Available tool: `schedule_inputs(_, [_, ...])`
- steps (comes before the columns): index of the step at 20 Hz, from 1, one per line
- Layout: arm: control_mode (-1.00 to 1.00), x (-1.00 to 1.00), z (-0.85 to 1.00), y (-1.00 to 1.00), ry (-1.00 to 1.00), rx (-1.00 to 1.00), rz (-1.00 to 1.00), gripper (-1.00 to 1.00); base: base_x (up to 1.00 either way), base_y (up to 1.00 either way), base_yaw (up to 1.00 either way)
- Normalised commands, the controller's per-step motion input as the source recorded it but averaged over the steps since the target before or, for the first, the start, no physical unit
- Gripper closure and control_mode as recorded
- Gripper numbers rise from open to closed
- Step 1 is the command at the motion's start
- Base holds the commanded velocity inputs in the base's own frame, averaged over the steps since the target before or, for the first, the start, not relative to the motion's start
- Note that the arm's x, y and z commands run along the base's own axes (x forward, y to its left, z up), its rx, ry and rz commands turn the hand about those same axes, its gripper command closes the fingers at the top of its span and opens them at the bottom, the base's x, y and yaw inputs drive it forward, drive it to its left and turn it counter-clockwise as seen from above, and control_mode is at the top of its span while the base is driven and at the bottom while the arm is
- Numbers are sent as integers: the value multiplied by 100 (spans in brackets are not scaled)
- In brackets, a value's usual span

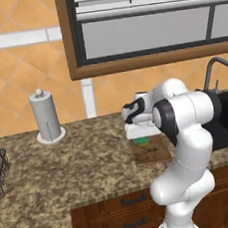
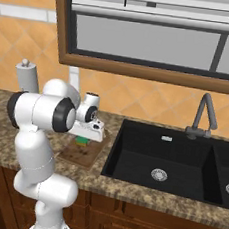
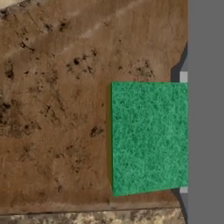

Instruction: Pick up the sponge from the counter and clean the cutting board by briefly scrubbing or pressing down on the cutting board. Once finished, release the sponge.

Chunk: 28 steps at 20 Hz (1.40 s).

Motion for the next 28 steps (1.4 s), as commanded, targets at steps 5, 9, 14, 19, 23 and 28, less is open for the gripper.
schedule_inputs(5, [-100,-22,-21,-57,0,0,-7,100,0,0,0])
schedule_inputs(9, [-100,-25,-8,-58,0,0,-10,100,0,0,0])
schedule_inputs(14, [-100,-35,-21,-59,1,0,-7,100,0,0,0])
schedule_inputs(19, [-100,-35,-2,-59,23,3,-4,100,0,0,0])
schedule_inputs(23, [-100,-45,-5,-39,34,1,-1,100,0,0,0])
schedule_inputs(28, [-100,-90,-35,-3,13,-2,1,100,0,0,0])
